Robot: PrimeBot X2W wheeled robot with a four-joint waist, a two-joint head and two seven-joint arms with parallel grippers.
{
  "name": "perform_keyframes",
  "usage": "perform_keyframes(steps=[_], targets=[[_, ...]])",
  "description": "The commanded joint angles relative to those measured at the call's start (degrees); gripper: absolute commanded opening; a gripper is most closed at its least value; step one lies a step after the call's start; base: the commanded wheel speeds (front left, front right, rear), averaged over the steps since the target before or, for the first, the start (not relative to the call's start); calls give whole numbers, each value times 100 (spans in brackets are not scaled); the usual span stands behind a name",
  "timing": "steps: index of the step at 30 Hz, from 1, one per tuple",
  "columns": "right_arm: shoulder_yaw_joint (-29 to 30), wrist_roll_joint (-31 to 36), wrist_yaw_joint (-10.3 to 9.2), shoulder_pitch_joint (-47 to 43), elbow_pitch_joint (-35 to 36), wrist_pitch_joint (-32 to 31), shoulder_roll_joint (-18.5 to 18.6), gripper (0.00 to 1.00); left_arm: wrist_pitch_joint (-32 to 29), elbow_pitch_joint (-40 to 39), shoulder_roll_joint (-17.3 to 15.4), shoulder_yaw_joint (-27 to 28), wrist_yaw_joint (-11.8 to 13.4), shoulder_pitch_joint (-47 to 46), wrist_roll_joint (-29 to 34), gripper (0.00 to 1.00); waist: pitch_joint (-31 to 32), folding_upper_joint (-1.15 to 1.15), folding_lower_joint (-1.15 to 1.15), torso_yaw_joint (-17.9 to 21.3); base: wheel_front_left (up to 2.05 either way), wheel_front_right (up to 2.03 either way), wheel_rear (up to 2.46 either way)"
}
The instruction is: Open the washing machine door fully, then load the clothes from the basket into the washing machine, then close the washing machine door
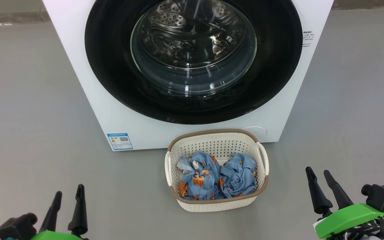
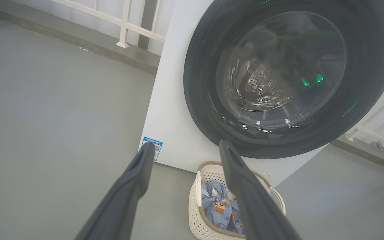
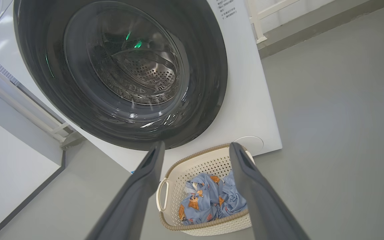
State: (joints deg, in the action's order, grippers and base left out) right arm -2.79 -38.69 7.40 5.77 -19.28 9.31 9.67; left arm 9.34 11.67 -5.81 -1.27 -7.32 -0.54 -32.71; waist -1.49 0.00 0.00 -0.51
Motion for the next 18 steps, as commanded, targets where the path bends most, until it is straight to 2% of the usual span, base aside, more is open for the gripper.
perform_keyframes(steps=[1, 18], targets=[[-126, 175, 7, 225, 130, 106, 112, 100, 100, -187, -139, 135, -11, -271, 204, 100, 0, 0, 0, -4, 0, 0, 0], [-269, 1102, 8, 303, 62, 391, 254, 100, 387, -288, -234, 110, -15, -273, 1244, 100, -13, 0, 0, 24, 0, 0, 0]])
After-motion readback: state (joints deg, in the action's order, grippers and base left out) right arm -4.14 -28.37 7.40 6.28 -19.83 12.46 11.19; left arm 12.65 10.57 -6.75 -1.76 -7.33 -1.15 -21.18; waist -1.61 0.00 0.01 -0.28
